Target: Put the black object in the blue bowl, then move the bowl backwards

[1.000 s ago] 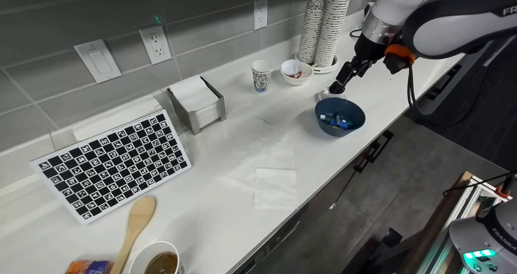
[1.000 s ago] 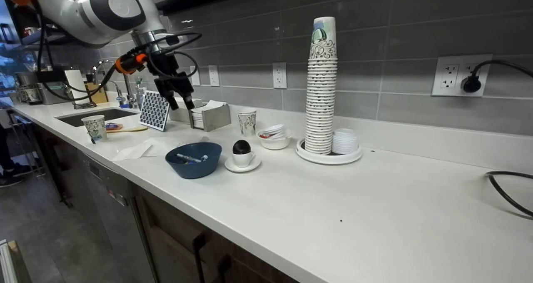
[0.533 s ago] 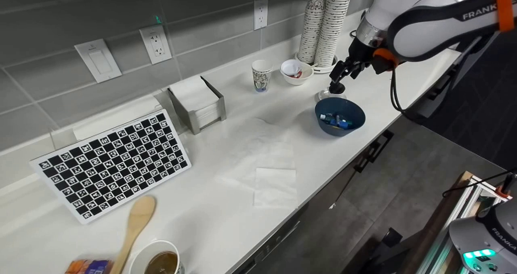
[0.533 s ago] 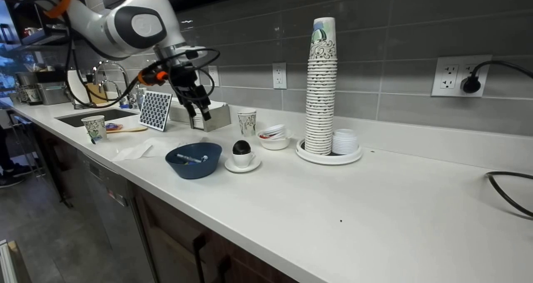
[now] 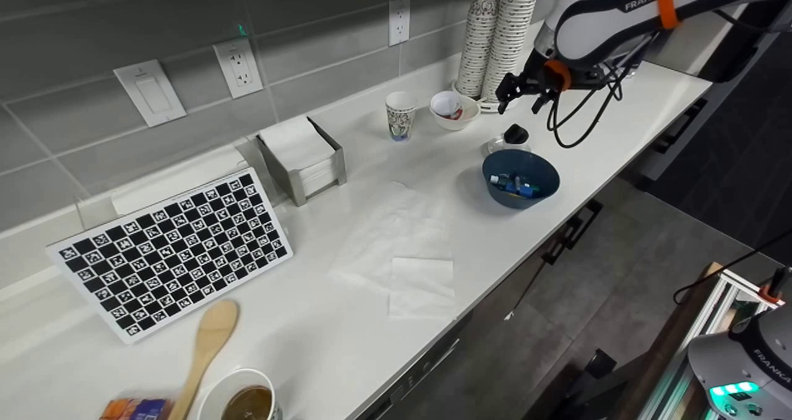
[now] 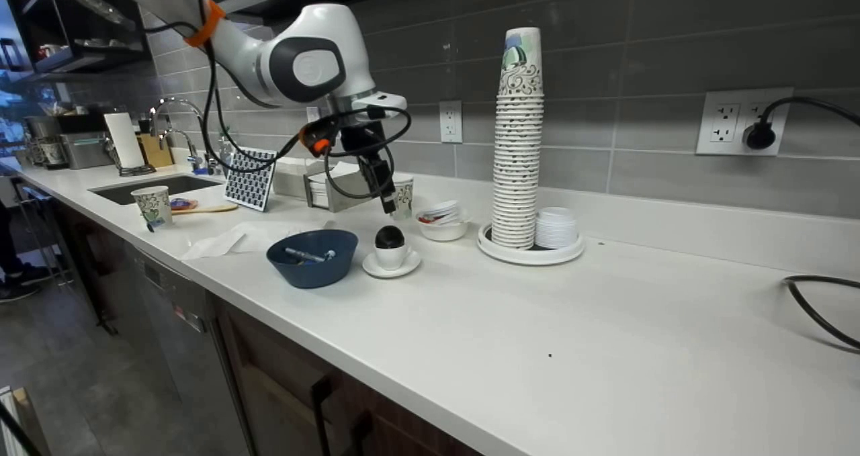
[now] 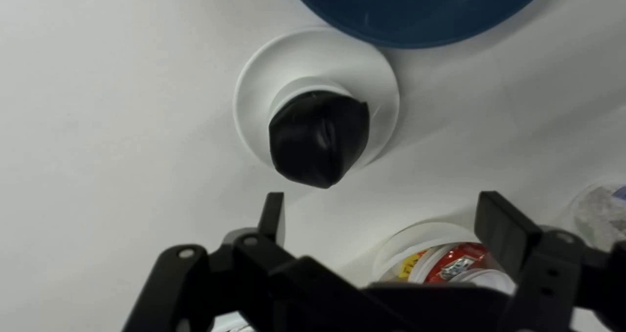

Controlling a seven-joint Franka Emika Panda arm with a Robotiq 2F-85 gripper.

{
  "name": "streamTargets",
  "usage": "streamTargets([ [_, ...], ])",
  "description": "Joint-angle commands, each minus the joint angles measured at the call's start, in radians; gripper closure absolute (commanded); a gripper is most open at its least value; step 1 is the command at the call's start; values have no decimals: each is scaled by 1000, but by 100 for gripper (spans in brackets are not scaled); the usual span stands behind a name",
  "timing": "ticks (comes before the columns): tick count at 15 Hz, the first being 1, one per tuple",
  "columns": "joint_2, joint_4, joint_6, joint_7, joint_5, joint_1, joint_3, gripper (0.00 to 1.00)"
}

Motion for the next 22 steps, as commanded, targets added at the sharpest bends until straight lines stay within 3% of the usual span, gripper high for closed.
streamTargets([
  [1,108,108,-38,103,-14,16,-35,0],
  [7,178,170,-137,160,-18,36,-65,4],
  [11,194,202,-215,175,-18,44,-69,14],
  [12,198,209,-224,180,-19,45,-69,31],
  [13,201,215,-235,185,-20,46,-70,39],
  [22,198,240,-289,206,-40,52,-74,98],
])
